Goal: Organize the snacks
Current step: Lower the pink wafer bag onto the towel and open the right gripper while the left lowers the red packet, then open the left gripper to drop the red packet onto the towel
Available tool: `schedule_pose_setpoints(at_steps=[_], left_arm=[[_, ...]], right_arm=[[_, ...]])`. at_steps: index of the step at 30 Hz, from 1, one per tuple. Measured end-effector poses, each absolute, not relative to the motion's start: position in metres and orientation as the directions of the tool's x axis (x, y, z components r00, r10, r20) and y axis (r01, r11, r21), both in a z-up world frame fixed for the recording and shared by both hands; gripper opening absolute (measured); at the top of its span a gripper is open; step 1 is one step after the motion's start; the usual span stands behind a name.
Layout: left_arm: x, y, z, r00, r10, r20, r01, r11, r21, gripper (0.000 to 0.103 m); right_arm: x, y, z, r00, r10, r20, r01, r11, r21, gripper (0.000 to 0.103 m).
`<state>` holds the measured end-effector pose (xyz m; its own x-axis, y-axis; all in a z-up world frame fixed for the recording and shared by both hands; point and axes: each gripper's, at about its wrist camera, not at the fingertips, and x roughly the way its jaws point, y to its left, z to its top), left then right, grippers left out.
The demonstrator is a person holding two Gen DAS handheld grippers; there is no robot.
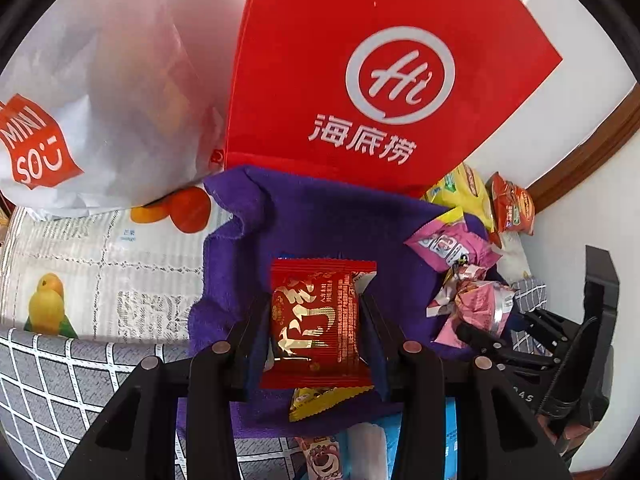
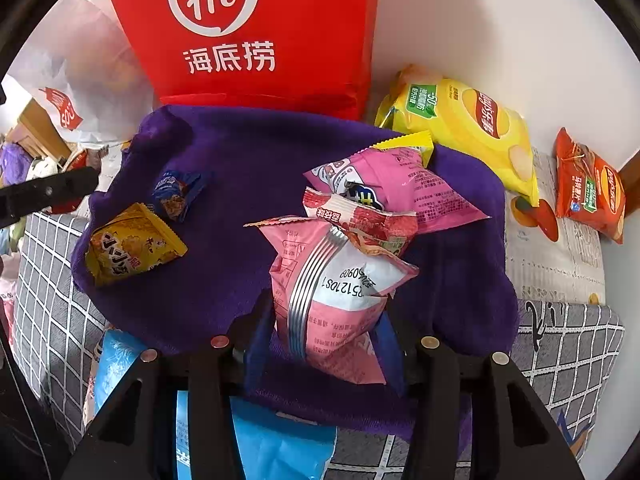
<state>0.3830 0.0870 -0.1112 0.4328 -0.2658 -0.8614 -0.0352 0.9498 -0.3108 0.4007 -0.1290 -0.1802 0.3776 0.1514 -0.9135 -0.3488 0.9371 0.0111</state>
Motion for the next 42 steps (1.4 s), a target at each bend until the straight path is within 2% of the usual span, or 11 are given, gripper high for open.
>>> schedule_pose_setpoints(at_steps=[3, 7, 13, 20, 42], left_arm=[[0.385, 0.084, -0.116, 0.42, -0.258, -0.87, -0.038, 0.953, -0.301, 0.04], [0.387, 0.075, -0.124, 0.396, -0.253, -0.883, -0.033, 0.957, -0.289, 0.04], [0.387, 0.069, -0.127, 0.388, -0.244, -0.889, -0.022, 0.962, -0.273, 0.04], [0.388, 0.066, -0.129, 0.385, -0.251, -0.888, -0.019, 0.96, -0.28, 0.04], [0.388, 0.059, -0.132, 0.384, -0.257, -0.887, 0.016, 0.962, -0.272, 0.04]], right_arm=[[0.399, -0.131, -0.176, 0.386, 0.157, -0.909, -0.347, 0.938, 0.015, 0.056], [0.394, -0.13, -0.166, 0.395, 0.187, -0.899, -0.362, 0.932, 0.035, 0.057], [0.383, -0.129, -0.148, 0.437, 0.2, -0.877, -0.381, 0.924, 0.021, 0.058], [0.379, -0.135, -0.132, 0.45, 0.291, -0.844, -0.39, 0.915, 0.108, 0.058], [0.376, -0.131, -0.128, 0.464, 0.292, -0.837, -0.392, 0.914, 0.101, 0.058]])
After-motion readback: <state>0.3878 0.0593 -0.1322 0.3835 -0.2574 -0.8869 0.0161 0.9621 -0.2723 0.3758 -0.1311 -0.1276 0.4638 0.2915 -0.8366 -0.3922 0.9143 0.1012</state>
